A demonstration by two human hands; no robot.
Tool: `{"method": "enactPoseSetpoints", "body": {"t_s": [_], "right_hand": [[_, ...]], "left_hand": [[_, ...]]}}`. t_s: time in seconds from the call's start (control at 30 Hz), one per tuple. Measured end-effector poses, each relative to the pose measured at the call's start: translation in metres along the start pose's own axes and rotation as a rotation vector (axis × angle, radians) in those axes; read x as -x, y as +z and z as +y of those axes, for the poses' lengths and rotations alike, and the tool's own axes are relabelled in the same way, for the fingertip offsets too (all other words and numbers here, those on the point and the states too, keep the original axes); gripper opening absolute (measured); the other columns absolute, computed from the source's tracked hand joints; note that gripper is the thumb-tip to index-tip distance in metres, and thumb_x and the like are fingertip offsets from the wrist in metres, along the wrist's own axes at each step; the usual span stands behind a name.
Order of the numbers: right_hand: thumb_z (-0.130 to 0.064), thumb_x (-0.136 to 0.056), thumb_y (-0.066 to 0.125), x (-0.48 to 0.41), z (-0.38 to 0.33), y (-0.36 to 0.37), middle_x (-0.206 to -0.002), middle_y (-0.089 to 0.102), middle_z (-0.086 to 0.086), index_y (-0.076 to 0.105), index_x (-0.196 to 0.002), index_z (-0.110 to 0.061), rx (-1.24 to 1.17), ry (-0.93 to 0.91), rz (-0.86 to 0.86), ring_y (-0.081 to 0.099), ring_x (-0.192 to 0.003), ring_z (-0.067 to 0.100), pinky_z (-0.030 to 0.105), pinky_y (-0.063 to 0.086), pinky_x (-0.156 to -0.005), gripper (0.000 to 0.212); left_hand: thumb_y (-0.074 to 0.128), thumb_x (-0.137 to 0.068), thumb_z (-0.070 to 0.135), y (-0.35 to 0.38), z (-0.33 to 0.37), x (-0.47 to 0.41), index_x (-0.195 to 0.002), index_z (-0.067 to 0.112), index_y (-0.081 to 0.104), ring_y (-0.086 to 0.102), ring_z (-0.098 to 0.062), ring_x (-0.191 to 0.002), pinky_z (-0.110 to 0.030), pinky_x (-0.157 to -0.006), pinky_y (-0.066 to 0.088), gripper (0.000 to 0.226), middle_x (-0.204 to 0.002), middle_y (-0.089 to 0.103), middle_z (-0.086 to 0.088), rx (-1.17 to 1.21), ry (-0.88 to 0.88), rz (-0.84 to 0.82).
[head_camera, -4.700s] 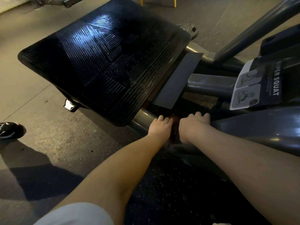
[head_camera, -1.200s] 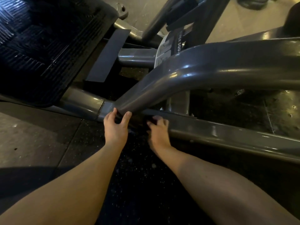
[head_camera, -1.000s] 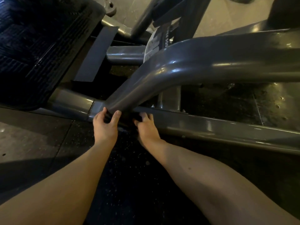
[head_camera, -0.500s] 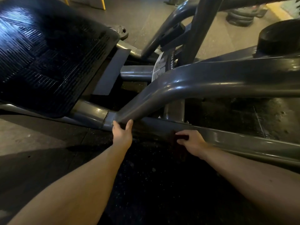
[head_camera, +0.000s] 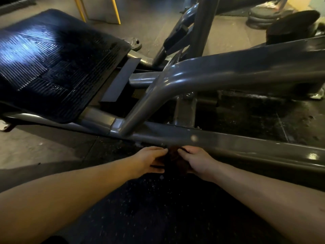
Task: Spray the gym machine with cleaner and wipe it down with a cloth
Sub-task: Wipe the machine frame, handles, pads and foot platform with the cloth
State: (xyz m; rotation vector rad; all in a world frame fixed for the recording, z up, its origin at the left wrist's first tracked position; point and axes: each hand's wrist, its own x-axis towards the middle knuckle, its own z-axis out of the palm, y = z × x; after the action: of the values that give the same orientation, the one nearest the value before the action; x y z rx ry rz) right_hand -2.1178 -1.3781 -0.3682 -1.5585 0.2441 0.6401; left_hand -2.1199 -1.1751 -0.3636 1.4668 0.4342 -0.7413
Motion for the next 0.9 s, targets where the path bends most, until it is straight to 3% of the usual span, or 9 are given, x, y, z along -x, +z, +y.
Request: {"method": "enactPoseSetpoints", "body": {"t_s": [0.07, 0.2, 0.3, 0.37, 0.47, 0.53, 0.67, 0.8, 0.9], "right_hand": [[-0.021, -0.105, 0.058, 0.008, 0.000, 0.001, -0.096, 0.079, 0.007, 0.074, -0.104, -0.019, 0.017, 0.009, -0.026, 0.076, -0.086, 0.019, 0.031, 0.059, -0.065, 0.016], [-0.023, -0.105, 0.059, 0.023, -0.001, -0.002, -0.098, 0.078, 0.006, 0.072, -0.113, -0.017, 0.082, 0.022, -0.100, 0.076, -0.084, 0.015, 0.027, 0.060, -0.063, 0.017], [-0.023, -0.102, 0.064, 0.028, -0.004, -0.008, -0.100, 0.078, 0.006, 0.074, -0.112, -0.019, 0.247, -0.018, -0.101, 0.076, -0.092, 0.020, 0.033, 0.063, -0.075, 0.015], [-0.022, -0.099, 0.069, 0.027, -0.003, -0.016, -0.100, 0.078, 0.004, 0.076, -0.110, -0.021, 0.343, -0.043, -0.079, 0.076, -0.094, 0.021, 0.033, 0.063, -0.079, 0.013], [-0.013, -0.094, 0.074, 0.025, -0.002, -0.026, -0.100, 0.078, 0.005, 0.077, -0.107, -0.021, 0.415, -0.077, -0.063, 0.075, -0.097, 0.022, 0.037, 0.062, -0.086, 0.015], [-0.007, -0.090, 0.076, 0.025, 0.000, -0.029, -0.102, 0.077, 0.004, 0.076, -0.105, -0.023, 0.454, -0.085, -0.070, 0.073, -0.098, 0.022, 0.041, 0.061, -0.091, 0.021], [0.000, -0.084, 0.077, 0.025, 0.007, -0.031, -0.106, 0.073, 0.001, 0.072, -0.105, -0.030, 0.552, -0.083, -0.089, 0.071, -0.099, 0.017, 0.037, 0.061, -0.090, 0.037], [0.003, -0.084, 0.075, 0.031, 0.009, -0.031, -0.108, 0.070, 0.001, 0.067, -0.125, -0.024, 0.567, -0.070, -0.150, 0.069, -0.097, 0.015, 0.028, 0.061, -0.082, 0.050], [0.009, -0.083, 0.070, 0.033, 0.008, -0.034, -0.113, 0.068, 0.003, 0.062, -0.132, -0.025, 0.588, -0.008, -0.181, 0.069, -0.101, 0.019, 0.035, 0.061, -0.089, 0.060]], "left_hand": [[0.070, -0.098, 0.023, 0.003, -0.004, 0.008, -0.130, 0.017, 0.065, 0.071, -0.027, -0.112, -0.039, -0.084, 0.062, 0.033, -0.122, 0.074, -0.009, -0.051, 0.007, -0.002], [0.078, -0.090, 0.021, 0.004, -0.006, 0.019, -0.122, 0.015, 0.073, 0.068, -0.035, -0.117, -0.046, -0.101, 0.057, 0.033, -0.122, 0.073, -0.016, -0.166, -0.024, 0.025], [0.079, -0.089, 0.021, 0.006, -0.001, 0.032, -0.110, 0.013, 0.077, 0.069, -0.023, -0.088, -0.032, -0.078, 0.057, 0.023, -0.110, 0.075, -0.015, -0.304, -0.046, 0.074], [0.078, -0.090, 0.021, 0.010, 0.002, 0.038, -0.107, 0.013, 0.077, 0.068, -0.019, -0.084, -0.030, -0.074, 0.056, 0.019, -0.105, 0.075, -0.012, -0.367, -0.049, 0.104], [0.078, -0.090, 0.021, 0.016, 0.005, 0.041, -0.106, 0.014, 0.077, 0.071, -0.022, -0.107, -0.036, -0.099, 0.056, 0.018, -0.112, 0.076, -0.009, -0.445, -0.025, 0.130], [0.076, -0.091, 0.019, 0.021, 0.006, 0.040, -0.106, 0.012, 0.076, 0.070, -0.024, -0.111, -0.041, -0.107, 0.053, 0.017, -0.110, 0.076, -0.008, -0.453, -0.017, 0.143], [0.069, -0.096, 0.015, 0.030, 0.010, 0.040, -0.110, 0.011, 0.071, 0.068, -0.022, -0.112, -0.037, -0.099, 0.058, 0.015, -0.114, 0.071, -0.009, -0.483, 0.009, 0.150], [0.068, -0.097, 0.016, 0.036, 0.012, 0.039, -0.113, 0.011, 0.068, 0.070, -0.021, -0.105, -0.028, -0.085, 0.059, 0.016, -0.112, 0.072, -0.010, -0.586, 0.056, 0.146], [0.068, -0.097, 0.015, 0.037, 0.016, 0.040, -0.114, 0.011, 0.067, 0.070, -0.021, -0.105, -0.028, -0.084, 0.059, 0.018, -0.112, 0.072, -0.011, -0.623, 0.092, 0.133]]}}
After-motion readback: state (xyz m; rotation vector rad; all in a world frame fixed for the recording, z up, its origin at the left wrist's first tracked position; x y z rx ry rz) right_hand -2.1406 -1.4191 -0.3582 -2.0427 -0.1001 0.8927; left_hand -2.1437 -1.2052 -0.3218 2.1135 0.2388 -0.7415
